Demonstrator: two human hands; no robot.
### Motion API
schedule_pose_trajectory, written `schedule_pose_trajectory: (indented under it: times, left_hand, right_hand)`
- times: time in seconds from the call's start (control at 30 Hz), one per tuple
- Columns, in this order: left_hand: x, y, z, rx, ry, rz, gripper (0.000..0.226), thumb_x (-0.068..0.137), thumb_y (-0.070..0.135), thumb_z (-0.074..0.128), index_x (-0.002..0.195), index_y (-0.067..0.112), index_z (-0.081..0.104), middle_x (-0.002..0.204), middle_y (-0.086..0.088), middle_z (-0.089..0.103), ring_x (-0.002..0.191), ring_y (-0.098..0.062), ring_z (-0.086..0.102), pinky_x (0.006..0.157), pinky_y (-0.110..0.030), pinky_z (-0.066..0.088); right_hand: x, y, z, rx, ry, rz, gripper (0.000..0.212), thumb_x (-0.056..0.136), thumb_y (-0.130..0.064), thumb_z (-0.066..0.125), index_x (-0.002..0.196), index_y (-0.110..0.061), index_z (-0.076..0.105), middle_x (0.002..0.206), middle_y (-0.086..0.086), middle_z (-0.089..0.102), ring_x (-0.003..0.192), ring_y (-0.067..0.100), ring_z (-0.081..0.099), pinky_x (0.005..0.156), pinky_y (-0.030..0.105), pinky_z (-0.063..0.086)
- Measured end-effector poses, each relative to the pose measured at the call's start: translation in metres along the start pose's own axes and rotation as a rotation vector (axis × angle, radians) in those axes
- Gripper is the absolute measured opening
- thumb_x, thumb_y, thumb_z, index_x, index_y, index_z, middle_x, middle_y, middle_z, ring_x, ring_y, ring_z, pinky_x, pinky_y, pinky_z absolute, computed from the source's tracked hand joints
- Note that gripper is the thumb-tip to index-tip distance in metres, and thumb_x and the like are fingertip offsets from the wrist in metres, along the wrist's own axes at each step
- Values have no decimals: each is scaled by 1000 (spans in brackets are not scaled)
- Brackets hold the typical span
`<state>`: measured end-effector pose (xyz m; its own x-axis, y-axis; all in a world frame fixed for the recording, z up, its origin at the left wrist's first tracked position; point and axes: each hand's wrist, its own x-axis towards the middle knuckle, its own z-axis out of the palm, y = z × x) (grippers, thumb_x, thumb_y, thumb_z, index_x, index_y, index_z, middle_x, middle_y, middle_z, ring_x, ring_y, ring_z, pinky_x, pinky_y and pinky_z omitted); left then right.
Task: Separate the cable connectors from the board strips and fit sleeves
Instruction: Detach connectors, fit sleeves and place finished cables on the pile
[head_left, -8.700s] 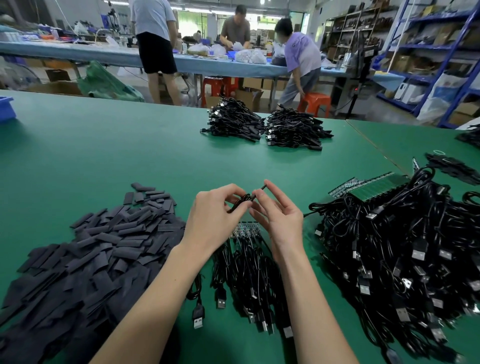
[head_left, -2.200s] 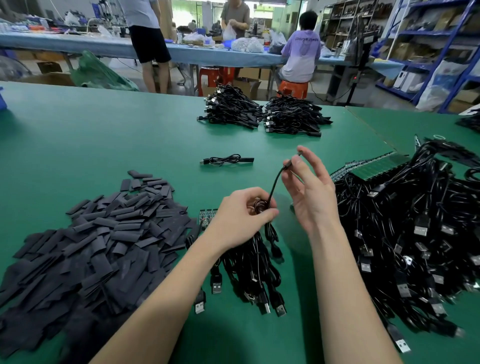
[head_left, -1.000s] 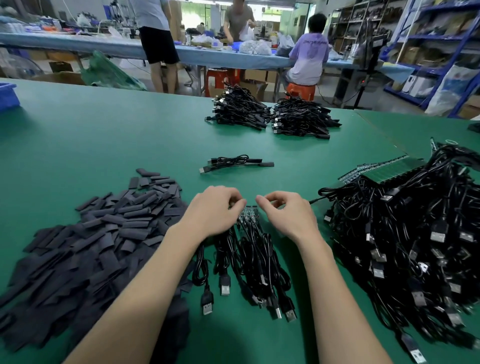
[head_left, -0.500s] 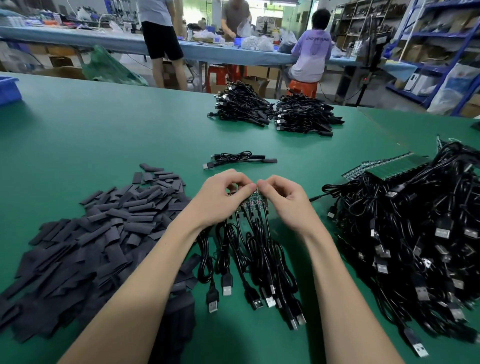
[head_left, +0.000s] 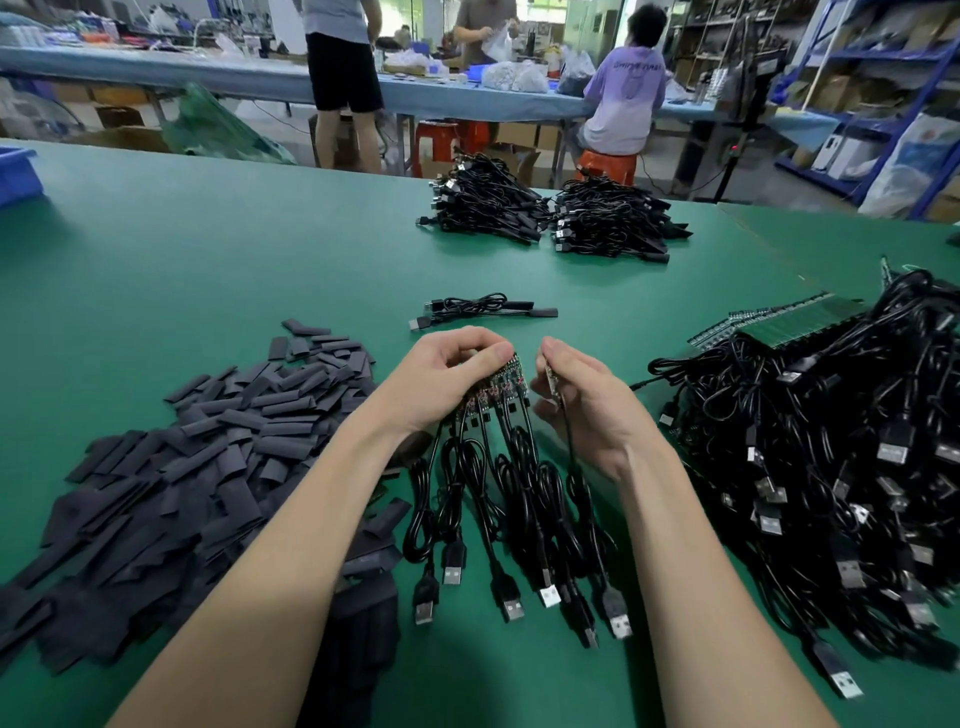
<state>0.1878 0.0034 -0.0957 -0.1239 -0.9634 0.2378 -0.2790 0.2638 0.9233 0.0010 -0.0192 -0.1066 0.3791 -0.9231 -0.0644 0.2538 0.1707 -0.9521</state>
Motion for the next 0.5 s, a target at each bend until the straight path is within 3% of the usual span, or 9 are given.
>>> schedule_pose_trajectory:
  times: [0.1, 0.2, 0.3, 0.4, 0.5]
  left_hand:
    - [0, -5, 0, 236, 49, -53, 13, 96, 39, 65, 87, 33, 72, 91, 11, 69, 86, -10, 61, 86, -32, 45]
    - [-2, 1, 11, 550, 177, 20, 5, 96, 34, 64, 99, 31, 66, 102, 8, 64, 99, -13, 57, 93, -34, 45]
    - [-2, 17, 35, 258, 219, 36, 9, 96, 27, 65, 102, 21, 65, 96, 7, 67, 85, -1, 62, 79, -13, 49]
    - [-3, 23, 61, -100, 148, -108, 12, 96, 22, 67, 105, 16, 62, 100, -3, 72, 83, -11, 72, 76, -26, 59]
    - [-4, 17, 65, -340, 158, -174, 15, 94, 17, 70, 106, 15, 61, 104, -8, 73, 80, -17, 73, 71, -26, 58]
  right_hand:
    - [2, -9, -4, -240, 278, -89, 32, 90, -46, 72, 67, -24, 70, 68, -13, 56, 67, 4, 45, 67, 23, 33]
    - [7, -11, -8, -455, 528, -321, 35, 99, -38, 66, 69, -19, 64, 59, -14, 50, 52, -1, 41, 55, 15, 35]
    - [10, -13, -3, -507, 540, -414, 34, 98, -35, 67, 69, -18, 65, 61, -8, 53, 55, 3, 43, 55, 18, 36]
    - [11, -13, 1, -490, 497, -380, 33, 97, -34, 69, 69, -17, 68, 64, -1, 61, 62, 10, 51, 62, 27, 41]
    - [8, -16, 3, -454, 503, -334, 33, 96, -34, 70, 66, -20, 68, 54, -15, 58, 51, 0, 48, 53, 14, 39]
